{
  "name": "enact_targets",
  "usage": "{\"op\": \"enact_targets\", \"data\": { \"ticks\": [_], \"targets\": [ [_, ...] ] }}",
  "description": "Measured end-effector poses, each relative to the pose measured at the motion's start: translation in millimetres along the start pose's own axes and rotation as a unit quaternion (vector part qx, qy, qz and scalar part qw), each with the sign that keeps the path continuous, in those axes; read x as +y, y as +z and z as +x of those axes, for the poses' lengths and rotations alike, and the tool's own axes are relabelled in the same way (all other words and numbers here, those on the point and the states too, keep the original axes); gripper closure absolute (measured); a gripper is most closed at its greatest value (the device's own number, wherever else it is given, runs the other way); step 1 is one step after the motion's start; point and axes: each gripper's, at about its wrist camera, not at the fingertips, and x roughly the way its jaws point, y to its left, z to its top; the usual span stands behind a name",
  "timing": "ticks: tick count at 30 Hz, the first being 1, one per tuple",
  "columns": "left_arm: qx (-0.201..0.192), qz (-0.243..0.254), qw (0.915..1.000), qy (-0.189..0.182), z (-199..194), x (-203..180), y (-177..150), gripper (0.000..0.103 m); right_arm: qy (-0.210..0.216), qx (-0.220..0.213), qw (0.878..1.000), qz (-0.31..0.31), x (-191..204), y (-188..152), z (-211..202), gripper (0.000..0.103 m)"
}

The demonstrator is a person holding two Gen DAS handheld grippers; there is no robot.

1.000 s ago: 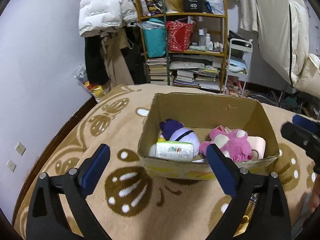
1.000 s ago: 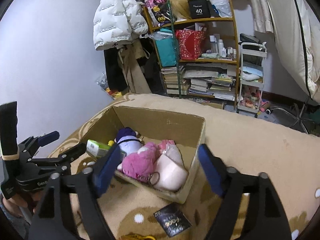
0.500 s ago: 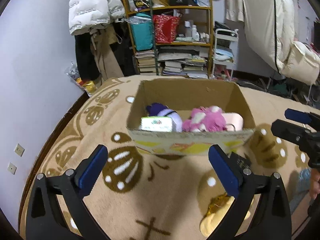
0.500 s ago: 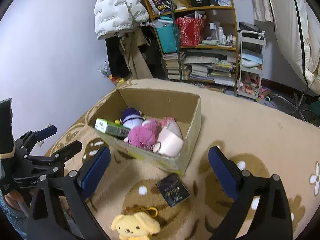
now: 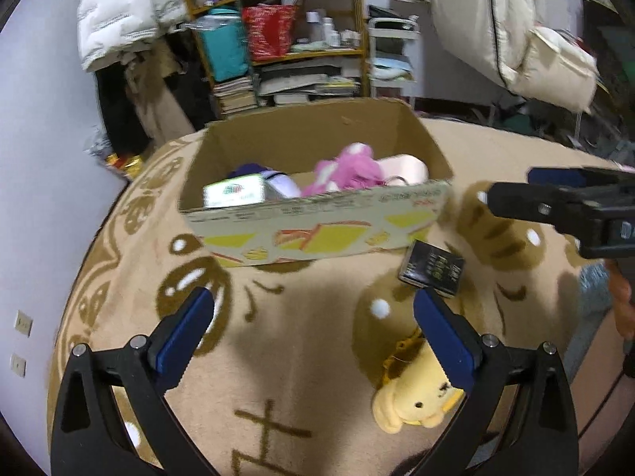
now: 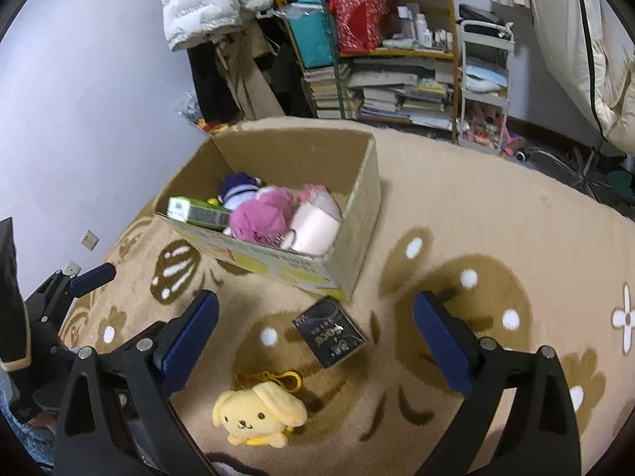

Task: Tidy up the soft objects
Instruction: 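Withdraw both open tools from the box toward the remaining items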

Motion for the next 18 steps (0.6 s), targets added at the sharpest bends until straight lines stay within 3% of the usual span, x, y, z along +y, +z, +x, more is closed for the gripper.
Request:
{"op": "enact_targets", "data": {
  "ticks": [6,18],
  "targets": [
    [0.028,0.009,0.9980,-0.056,14,-12,-5,0.003,-0.005,0.019,1.000,0.000,-4,-3,9,0.000],
    [0.105,0.016,0.9881,-0.111,51,-37,-22,0.003,-0.007,0.071,0.997,0.037,-20,-11,39,0.001]
  ]
}}
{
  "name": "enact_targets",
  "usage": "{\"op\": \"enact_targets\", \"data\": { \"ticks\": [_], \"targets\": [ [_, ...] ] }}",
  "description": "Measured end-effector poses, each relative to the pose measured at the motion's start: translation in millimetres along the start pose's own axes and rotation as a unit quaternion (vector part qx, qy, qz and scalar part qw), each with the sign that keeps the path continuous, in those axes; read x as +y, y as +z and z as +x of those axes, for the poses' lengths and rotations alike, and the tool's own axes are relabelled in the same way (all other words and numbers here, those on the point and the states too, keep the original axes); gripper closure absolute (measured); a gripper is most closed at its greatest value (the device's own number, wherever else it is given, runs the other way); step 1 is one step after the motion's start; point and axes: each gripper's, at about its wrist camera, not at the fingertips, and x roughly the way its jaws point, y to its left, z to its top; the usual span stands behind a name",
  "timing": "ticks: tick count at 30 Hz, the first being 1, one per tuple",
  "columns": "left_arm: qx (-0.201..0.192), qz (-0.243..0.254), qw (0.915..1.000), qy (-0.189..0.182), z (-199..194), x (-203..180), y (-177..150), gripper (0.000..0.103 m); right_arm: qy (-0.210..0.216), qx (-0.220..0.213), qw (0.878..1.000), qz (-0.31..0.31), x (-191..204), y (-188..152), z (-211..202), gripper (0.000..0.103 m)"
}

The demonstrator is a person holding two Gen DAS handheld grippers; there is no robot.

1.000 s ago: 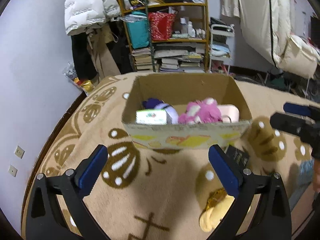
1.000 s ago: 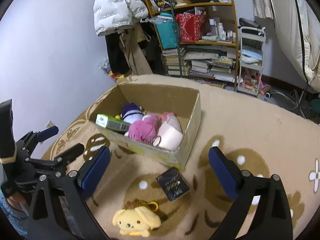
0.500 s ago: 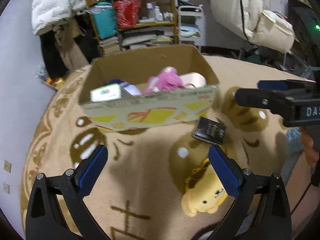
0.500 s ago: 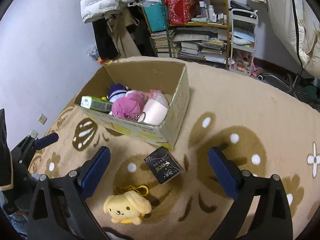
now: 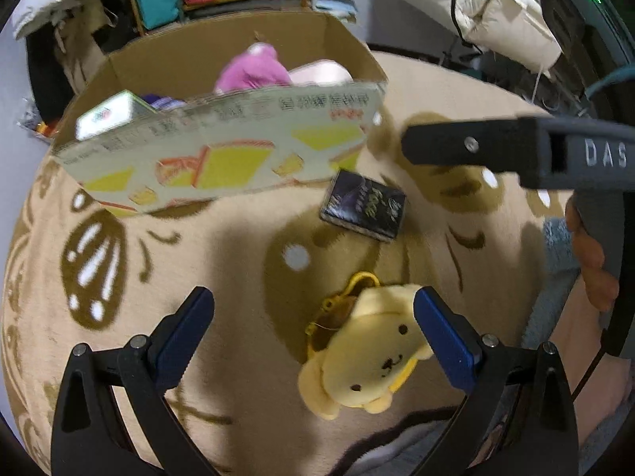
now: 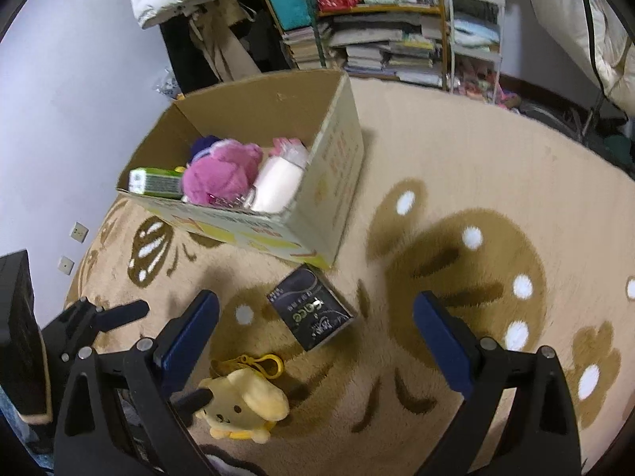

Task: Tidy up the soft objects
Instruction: 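Withdraw both open tools from the box toward the remaining items, then grasp the black Face box with the right tool while the left tool grasps the yellow dog plush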

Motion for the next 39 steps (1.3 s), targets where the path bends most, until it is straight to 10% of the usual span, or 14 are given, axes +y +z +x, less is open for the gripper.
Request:
{"op": "enact_targets", "data": {
  "ticks": [27,39],
  "targets": [
    [0.084,0.046,0.9953,-0.013,59,-28,-15,0.002,0.022,0.118,0.991,0.066,-21,-12,76,0.009],
    [0.098,0.025,0.9939,-0.044,82,-20,-12,0.027,-0.021,0.115,0.993,0.018,-4,-16,90,0.023]
  ]
}}
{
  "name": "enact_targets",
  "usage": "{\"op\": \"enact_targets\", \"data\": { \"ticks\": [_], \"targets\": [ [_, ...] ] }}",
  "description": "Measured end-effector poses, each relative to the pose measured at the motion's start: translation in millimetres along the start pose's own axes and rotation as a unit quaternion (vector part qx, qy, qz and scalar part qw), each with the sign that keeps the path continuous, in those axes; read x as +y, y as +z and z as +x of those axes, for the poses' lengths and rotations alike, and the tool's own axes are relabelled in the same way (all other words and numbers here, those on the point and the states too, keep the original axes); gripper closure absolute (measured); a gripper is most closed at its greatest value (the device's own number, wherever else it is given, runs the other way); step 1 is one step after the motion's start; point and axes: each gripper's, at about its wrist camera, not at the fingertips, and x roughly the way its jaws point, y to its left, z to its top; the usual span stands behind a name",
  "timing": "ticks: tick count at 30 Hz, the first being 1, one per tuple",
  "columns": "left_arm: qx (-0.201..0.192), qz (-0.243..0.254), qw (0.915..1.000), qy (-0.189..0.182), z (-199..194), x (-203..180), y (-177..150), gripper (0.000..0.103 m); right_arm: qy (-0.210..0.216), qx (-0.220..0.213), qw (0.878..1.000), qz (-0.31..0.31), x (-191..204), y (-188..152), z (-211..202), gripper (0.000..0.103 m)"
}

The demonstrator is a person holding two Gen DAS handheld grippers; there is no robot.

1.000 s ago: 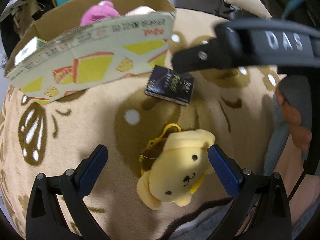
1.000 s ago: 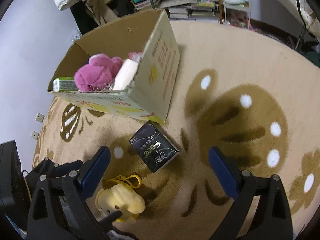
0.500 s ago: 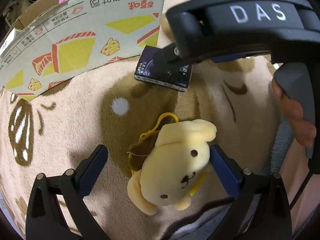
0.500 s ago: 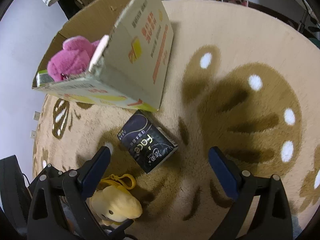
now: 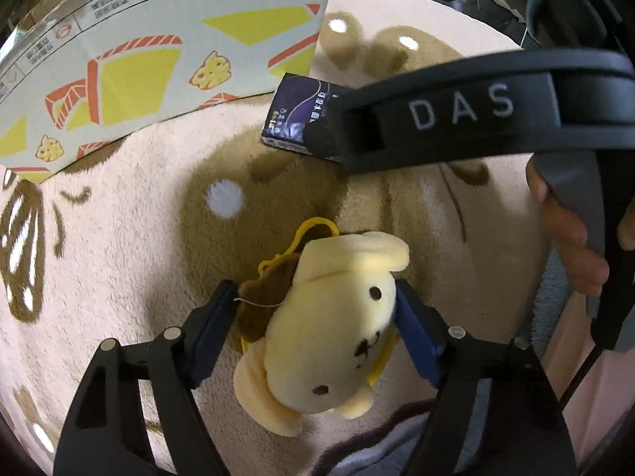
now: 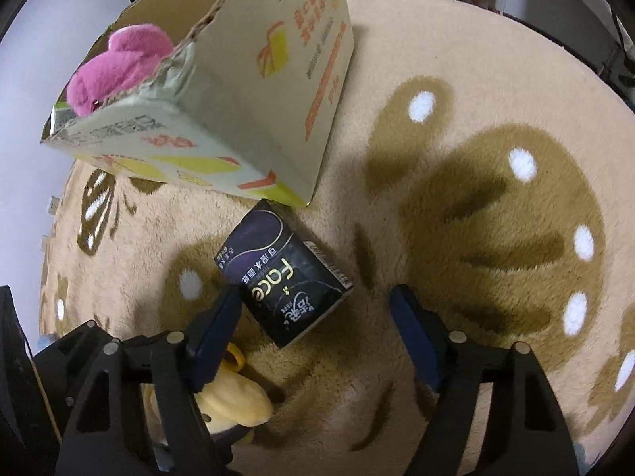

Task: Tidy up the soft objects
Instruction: 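Grasp the black Face box with the right tool while the left tool grasps the yellow dog plush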

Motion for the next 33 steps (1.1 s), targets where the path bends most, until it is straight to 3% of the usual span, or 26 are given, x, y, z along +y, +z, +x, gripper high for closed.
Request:
{"op": "enact_targets", "data": {
  "ticks": [10,14,22,25,33],
  "targets": [
    [-0.005,-0.042,0.9991,0.005,-14,21,-6,0.034,-0.024,-0.014,0.999,-0.028,17,-1,1,0.025],
    [-0.017,-0.071,0.9972,0.016,-22,34,-5,0.035,-0.008,-0.022,0.999,-0.038,27,1,1,0.045],
    [-0.050,-0.112,0.9907,0.059,-41,52,-8,0.035,0.004,0.002,0.999,-0.052,34,0,13,0.045],
    [-0.065,-0.129,0.9882,0.051,-51,59,-6,0.035,-0.005,0.011,0.998,-0.070,39,-3,19,0.069],
    [-0.144,-0.123,0.9752,0.115,-97,65,-9,0.035,0.008,-0.018,0.998,-0.061,33,-6,-4,0.075]
  ]
}}
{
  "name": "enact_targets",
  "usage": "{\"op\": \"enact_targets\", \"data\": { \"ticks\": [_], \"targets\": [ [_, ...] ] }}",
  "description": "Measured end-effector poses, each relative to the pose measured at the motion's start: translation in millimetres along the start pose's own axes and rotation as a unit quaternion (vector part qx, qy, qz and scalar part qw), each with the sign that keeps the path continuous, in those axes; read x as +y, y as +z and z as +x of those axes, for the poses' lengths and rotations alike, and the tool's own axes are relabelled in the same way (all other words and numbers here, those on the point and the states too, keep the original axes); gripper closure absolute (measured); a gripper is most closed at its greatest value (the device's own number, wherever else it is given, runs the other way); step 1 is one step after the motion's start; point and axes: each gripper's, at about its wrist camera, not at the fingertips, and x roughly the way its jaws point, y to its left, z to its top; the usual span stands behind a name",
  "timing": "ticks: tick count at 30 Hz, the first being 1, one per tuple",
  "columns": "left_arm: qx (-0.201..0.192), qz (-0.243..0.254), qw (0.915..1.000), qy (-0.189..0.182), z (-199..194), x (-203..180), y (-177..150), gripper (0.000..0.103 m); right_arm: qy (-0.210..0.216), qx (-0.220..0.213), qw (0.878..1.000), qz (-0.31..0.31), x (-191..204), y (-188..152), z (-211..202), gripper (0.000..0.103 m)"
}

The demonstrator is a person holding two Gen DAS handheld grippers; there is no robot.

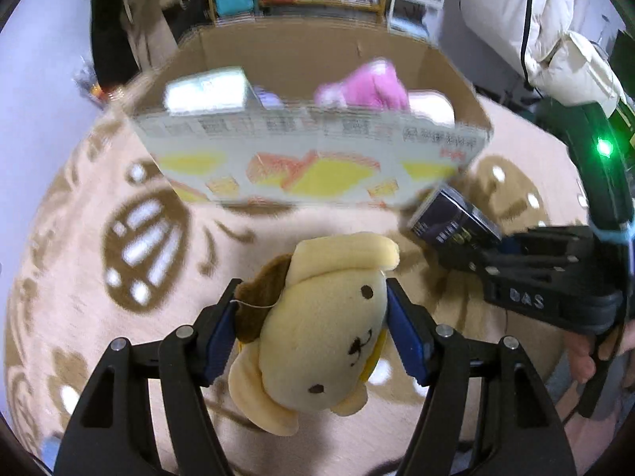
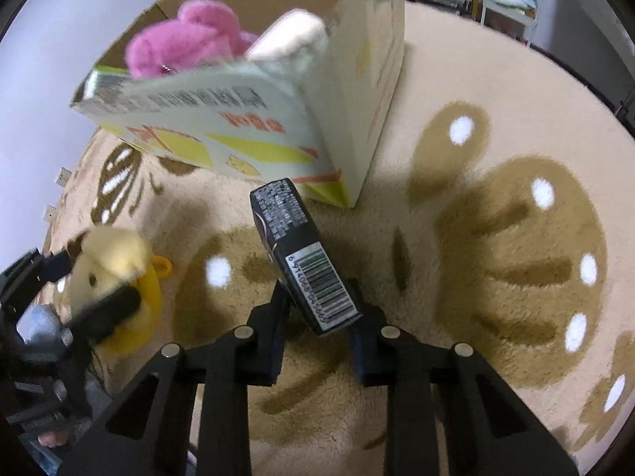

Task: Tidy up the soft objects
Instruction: 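Grasp the black Face box with the right tool while the left tool grasps the yellow dog plush, then lift both held items and carry them over the cardboard box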

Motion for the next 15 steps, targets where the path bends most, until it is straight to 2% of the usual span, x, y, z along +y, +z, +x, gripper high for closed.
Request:
{"op": "enact_targets", "data": {
  "ticks": [3,10,15],
  "targets": [
    [-0.041,0.005,0.9988,0.025,-13,0,10,0.035,0.001,-0.031,0.999,-0.011,6,-4,-22,0.076],
    [-0.111,-0.019,0.9925,0.048,-46,12,28,0.035,0.009,-0.114,0.993,-0.027,15,-10,-77,0.076],
    [-0.153,-0.015,0.9864,0.057,-71,15,33,0.035,0.003,-0.164,0.985,-0.048,24,-11,-108,0.076]
  ]
}}
